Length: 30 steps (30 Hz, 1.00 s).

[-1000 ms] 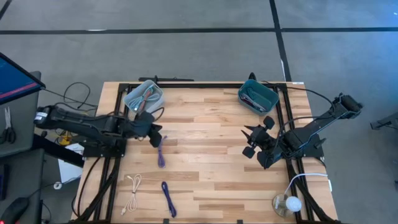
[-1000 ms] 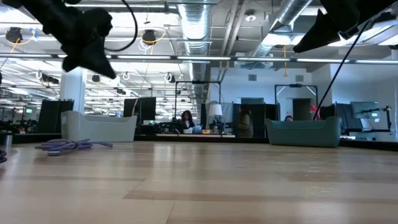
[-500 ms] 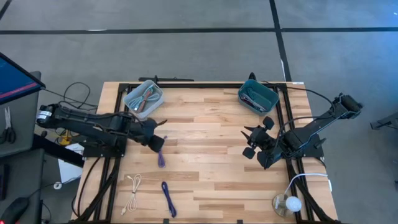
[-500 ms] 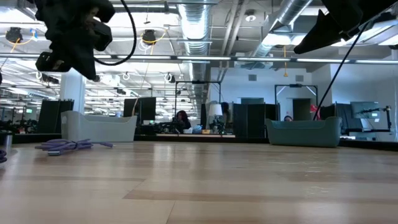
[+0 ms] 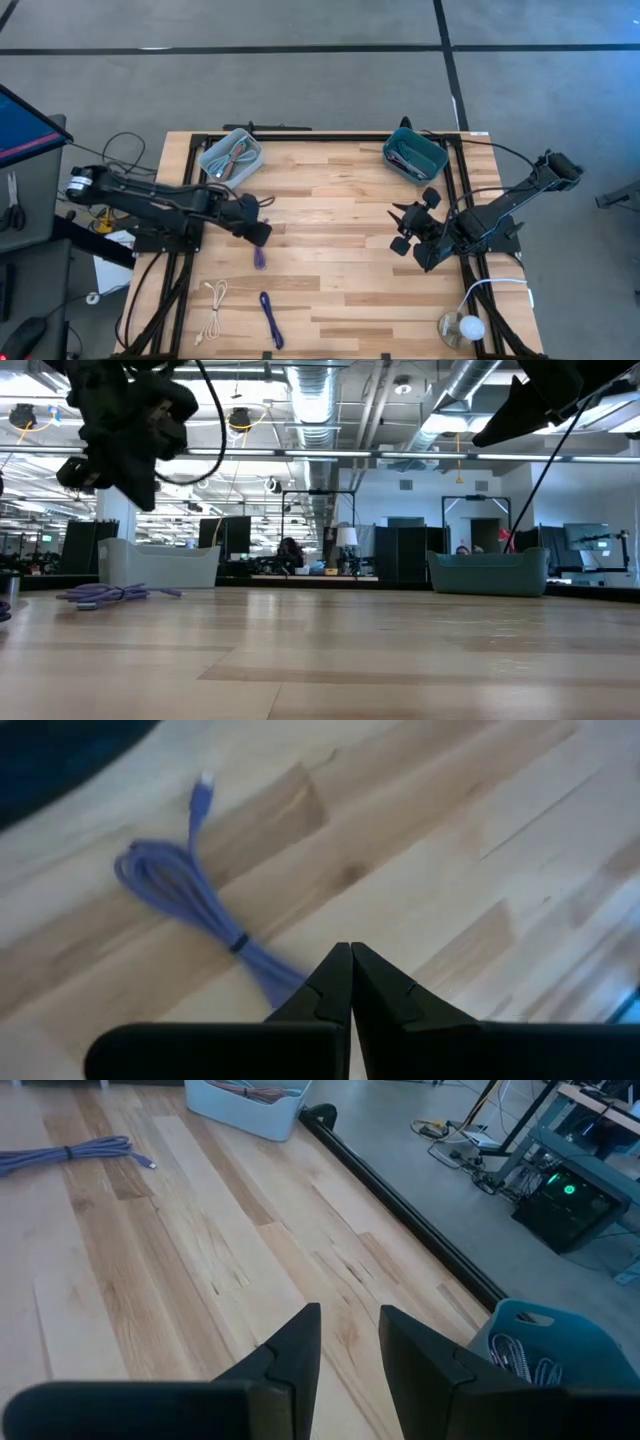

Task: Pick & Place USB Port
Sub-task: Put the light violet charger cable into the white bin

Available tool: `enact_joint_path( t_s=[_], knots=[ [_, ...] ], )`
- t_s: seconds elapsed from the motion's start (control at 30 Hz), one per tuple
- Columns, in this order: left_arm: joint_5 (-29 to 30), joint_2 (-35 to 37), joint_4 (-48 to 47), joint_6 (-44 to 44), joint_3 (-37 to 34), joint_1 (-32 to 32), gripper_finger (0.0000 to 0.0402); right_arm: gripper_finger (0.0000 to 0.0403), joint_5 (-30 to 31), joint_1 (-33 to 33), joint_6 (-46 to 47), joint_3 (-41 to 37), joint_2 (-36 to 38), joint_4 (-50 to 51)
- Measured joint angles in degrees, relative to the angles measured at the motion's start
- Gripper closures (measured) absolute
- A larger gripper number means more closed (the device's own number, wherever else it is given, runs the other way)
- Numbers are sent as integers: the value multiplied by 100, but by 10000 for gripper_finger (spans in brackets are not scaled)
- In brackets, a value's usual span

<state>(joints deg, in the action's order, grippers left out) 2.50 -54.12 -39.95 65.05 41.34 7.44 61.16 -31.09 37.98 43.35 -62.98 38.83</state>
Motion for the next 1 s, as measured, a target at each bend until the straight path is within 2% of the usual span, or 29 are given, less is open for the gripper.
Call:
enact_joint_path(
  t_s=[0.23,0.6,1.0],
  knots=[
    [-600,-761,-49,-58,0,-36,390,305,-115,0,0,0,-2,0],
    [-593,-1451,-115,-938,-2,-504,301,305,-117,0,0,0,0,0],
    [210,-1861,-113,-1083,-4,-535,262,305,-119,0,0,0,-2,0]
  ],
)
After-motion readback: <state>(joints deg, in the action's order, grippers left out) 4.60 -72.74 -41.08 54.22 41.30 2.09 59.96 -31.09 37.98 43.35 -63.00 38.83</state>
